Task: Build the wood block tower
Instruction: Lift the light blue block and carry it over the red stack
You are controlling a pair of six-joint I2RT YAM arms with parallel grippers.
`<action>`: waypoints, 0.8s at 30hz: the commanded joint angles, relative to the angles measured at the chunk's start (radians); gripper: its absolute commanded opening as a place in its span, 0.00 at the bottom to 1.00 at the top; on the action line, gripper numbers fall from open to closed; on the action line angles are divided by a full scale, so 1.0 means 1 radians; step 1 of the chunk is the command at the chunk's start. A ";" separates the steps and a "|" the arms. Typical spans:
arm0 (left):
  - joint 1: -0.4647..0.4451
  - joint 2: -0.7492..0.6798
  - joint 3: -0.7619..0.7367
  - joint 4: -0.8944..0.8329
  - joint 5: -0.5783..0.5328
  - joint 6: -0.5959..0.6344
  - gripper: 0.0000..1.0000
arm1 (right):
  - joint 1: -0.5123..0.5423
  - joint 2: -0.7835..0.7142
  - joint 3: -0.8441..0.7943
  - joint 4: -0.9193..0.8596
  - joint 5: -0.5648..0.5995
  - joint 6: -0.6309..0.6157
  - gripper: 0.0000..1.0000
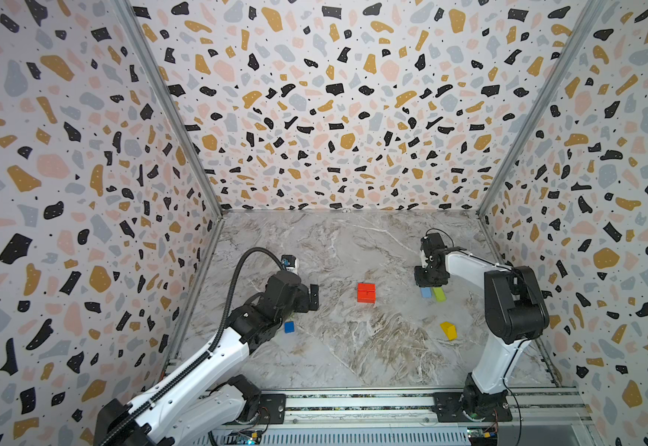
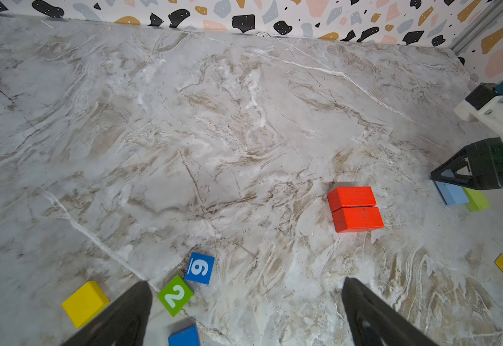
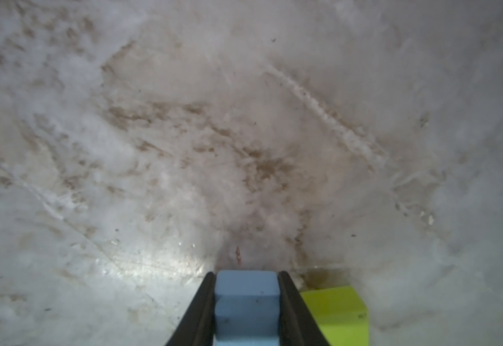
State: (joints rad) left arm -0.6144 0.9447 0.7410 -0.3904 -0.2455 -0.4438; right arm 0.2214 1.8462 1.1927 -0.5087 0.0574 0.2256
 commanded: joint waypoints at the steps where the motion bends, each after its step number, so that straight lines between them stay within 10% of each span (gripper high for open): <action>1: 0.001 -0.004 -0.009 0.012 -0.015 0.015 1.00 | 0.019 -0.075 0.051 -0.046 0.014 0.034 0.24; 24: 0.001 0.036 -0.003 -0.001 -0.061 0.004 1.00 | 0.234 -0.150 0.168 -0.180 -0.027 0.290 0.23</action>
State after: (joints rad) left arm -0.6144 0.9733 0.7410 -0.4038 -0.2829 -0.4412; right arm 0.4271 1.7351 1.3186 -0.6498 0.0193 0.4568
